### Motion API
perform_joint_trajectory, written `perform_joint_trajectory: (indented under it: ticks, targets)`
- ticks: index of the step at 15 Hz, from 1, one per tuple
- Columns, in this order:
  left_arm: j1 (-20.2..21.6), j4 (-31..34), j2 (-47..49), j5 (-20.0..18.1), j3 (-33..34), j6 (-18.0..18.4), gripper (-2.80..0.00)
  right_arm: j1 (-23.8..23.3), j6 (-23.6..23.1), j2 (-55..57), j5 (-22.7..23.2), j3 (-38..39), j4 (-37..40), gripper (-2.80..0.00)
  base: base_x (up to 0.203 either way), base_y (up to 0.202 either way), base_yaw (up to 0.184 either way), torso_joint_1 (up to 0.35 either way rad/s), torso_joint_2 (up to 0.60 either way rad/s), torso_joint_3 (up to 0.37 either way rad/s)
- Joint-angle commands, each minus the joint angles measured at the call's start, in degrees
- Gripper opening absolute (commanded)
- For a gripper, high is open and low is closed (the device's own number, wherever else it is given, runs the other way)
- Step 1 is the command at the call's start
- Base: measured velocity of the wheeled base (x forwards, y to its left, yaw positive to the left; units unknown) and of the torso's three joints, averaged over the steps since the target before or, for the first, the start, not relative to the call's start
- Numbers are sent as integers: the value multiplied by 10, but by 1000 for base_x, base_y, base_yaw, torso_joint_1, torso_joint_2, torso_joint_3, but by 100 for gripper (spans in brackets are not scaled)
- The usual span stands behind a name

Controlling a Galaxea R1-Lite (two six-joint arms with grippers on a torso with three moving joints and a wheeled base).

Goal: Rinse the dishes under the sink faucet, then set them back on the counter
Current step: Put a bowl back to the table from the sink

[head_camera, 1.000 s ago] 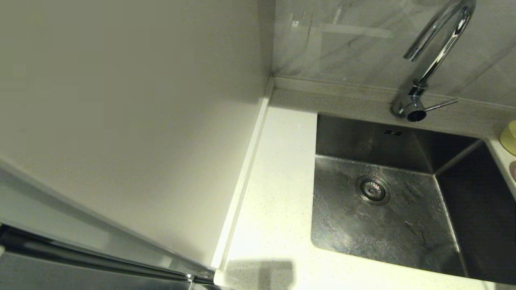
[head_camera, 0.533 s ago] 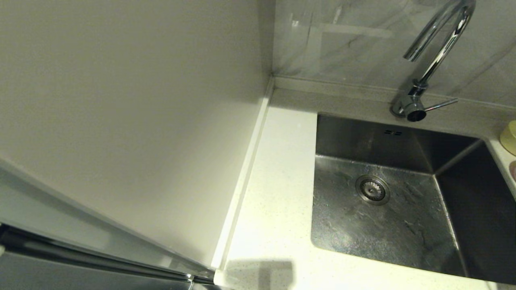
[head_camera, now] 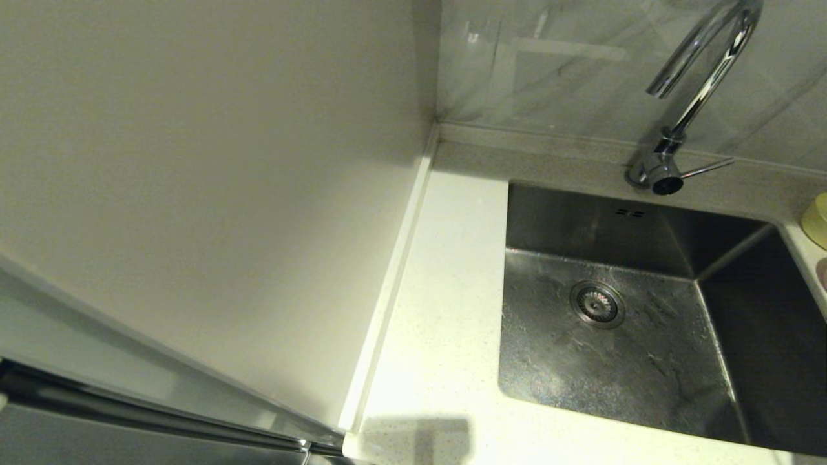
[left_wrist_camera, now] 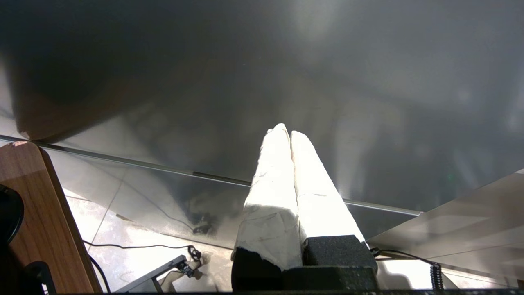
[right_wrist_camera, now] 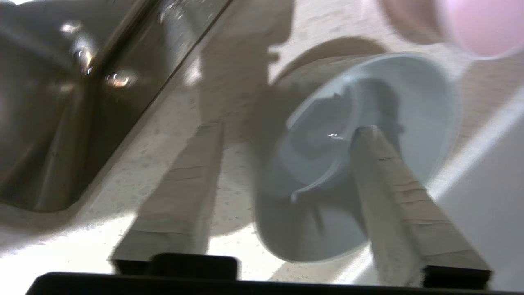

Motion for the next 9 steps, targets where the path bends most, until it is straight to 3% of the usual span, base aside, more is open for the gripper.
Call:
perform_joint_trajectory:
  ticks: [1, 6, 9]
  targets:
    - [0, 0, 0, 0, 2, 0, -280, 2, 27, -32, 3, -13, 3, 0, 0, 0, 0, 0, 0, 0]
    - [0, 0, 0, 0, 2, 0, -280, 14, 137, -113, 25, -49, 10, 0, 0, 0, 0, 0, 0, 0]
    - [0, 0, 0, 0, 2, 0, -280, 70, 286, -173, 24, -55, 74, 0, 0, 0, 0, 0, 0, 0]
